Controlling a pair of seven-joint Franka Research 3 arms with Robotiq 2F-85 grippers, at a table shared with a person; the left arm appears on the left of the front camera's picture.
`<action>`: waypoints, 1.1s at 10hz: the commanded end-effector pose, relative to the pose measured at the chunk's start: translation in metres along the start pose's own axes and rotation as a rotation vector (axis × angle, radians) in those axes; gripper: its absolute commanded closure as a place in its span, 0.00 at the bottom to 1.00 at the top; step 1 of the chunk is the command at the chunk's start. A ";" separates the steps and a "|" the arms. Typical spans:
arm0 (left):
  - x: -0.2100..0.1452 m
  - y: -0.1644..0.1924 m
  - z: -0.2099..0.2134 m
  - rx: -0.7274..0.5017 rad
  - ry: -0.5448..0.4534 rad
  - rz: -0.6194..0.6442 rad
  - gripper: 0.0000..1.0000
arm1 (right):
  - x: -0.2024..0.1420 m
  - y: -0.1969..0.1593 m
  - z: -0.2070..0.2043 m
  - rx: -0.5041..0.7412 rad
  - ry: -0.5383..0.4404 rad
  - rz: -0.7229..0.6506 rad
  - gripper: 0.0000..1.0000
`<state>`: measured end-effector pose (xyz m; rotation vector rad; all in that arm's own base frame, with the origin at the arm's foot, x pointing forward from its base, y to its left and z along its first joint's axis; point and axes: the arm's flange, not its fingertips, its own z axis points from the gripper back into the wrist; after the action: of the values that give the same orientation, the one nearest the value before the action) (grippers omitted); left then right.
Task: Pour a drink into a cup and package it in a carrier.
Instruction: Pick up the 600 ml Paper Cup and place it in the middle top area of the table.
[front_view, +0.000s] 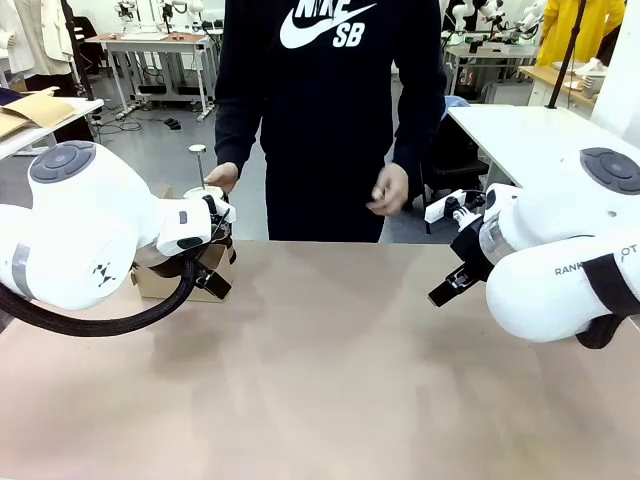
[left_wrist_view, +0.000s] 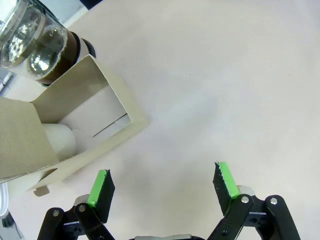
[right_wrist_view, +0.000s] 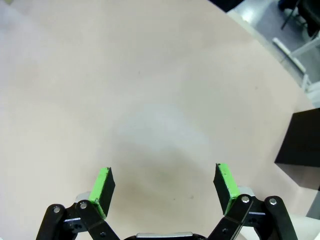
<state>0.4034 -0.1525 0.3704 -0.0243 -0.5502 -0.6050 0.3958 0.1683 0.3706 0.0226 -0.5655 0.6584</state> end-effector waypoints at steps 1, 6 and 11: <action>0.000 0.000 0.000 0.000 0.000 0.000 0.00 | 0.000 0.000 0.000 0.000 0.000 -0.001 0.00; 0.000 0.000 0.000 0.000 0.000 0.000 0.00 | 0.009 -0.067 0.026 -0.019 -0.096 -0.009 0.00; 0.000 0.000 0.000 0.000 0.000 0.000 0.00 | -0.040 -0.191 0.086 0.017 -0.384 0.025 0.00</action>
<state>0.4034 -0.1528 0.3705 -0.0237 -0.5505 -0.6056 0.4387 -0.0054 0.4654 0.1007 -0.8557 0.6102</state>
